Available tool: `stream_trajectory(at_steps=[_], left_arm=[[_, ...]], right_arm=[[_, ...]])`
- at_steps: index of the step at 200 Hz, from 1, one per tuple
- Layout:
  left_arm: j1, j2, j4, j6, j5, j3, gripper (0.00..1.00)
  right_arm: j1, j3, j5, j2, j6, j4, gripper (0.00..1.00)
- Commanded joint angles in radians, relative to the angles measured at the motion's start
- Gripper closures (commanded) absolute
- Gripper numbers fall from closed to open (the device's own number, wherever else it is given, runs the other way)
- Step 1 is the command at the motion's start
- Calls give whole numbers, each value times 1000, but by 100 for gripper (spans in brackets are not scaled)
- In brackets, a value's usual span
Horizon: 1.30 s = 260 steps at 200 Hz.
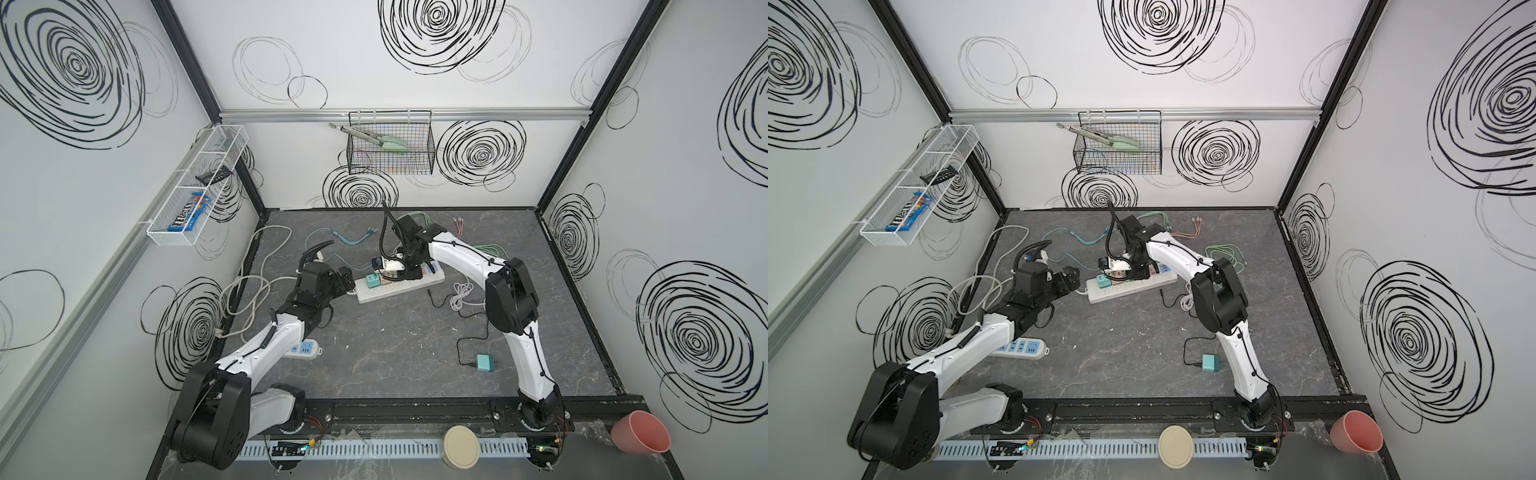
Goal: Insert plugs into power strip
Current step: Insert the plug into the socket.
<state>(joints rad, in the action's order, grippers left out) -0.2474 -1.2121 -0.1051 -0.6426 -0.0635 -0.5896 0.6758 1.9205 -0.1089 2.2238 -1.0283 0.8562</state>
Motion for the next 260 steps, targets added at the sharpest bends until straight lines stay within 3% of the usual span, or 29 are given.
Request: stream_trajectory(at_steps=[1,95,126,159,206,260], left_arm=[[5,-3,-57,14,13,16,4],[2,-36,-68,15,35,14,4],[2,-49,-70,17,39,10,4],[3,-49,-67,18,35,7,4],[1,-50,-64,16,29,6,4],[-3,-37,-58,17,27,10,4]], right_arm=[[24,-63,94,110,36,87,100],[0,11,36,234,-98,-1,100],[-2,6,0,195,-71,6,71],[-18,-75,-51,74,-53,-18,53],[-27,-284,-72,-110,-48,-166,44],[-35,-342,-39,-151,-18,-203,35]])
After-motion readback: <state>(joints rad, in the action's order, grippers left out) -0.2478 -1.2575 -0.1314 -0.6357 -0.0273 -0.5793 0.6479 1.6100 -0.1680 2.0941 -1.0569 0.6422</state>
